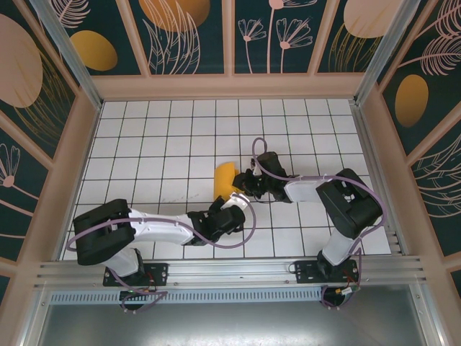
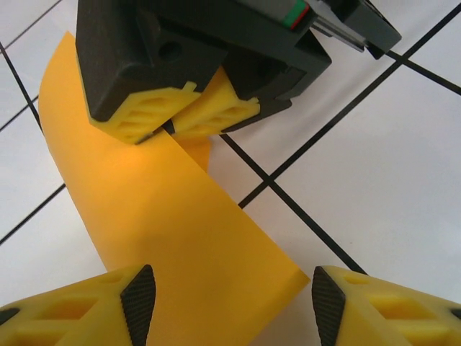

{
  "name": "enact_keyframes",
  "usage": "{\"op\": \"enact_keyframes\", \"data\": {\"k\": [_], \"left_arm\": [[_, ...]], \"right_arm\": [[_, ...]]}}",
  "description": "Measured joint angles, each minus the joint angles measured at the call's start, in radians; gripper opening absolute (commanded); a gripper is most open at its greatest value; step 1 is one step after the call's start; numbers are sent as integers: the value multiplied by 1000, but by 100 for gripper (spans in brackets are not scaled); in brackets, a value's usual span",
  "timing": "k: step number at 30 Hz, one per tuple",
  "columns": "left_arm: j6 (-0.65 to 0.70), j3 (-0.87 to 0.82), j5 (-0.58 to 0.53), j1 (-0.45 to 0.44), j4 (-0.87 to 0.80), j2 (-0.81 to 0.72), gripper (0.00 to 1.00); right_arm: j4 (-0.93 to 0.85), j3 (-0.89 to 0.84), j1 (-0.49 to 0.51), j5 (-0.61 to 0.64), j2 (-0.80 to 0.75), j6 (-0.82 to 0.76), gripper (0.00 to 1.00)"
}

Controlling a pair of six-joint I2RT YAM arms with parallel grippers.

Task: Fold a paper plane with a square sheet of paper (pick it up from the middle)
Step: Third fold the triangle at the center of the table.

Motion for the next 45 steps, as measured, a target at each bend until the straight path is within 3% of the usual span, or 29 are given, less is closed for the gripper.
{"op": "enact_keyframes", "data": {"k": [3, 12, 20, 26, 32, 42, 45], "left_arm": [[12, 10, -7, 0, 0, 20, 55], [26, 10, -18, 0, 5, 3, 19], [19, 10, -24, 0, 8, -28, 3], [16, 10, 2, 5, 8, -32, 1], [-14, -31, 130, 71, 25, -107, 1], [-52, -116, 422, 217, 83, -229, 2], [-57, -117, 498, 248, 83, -229, 2]], "right_arm": [[0, 0, 0, 0, 0, 4, 23], [-3, 0, 0, 1, 0, 4, 25], [-4, 1, 0, 1, 0, 4, 25], [-20, 8, 0, 4, 0, 3, 30], [-136, 11, 0, 93, -37, -34, 39], [-278, 35, 0, 243, -197, -117, 39], [-285, 47, 0, 238, -199, -139, 33]]}}
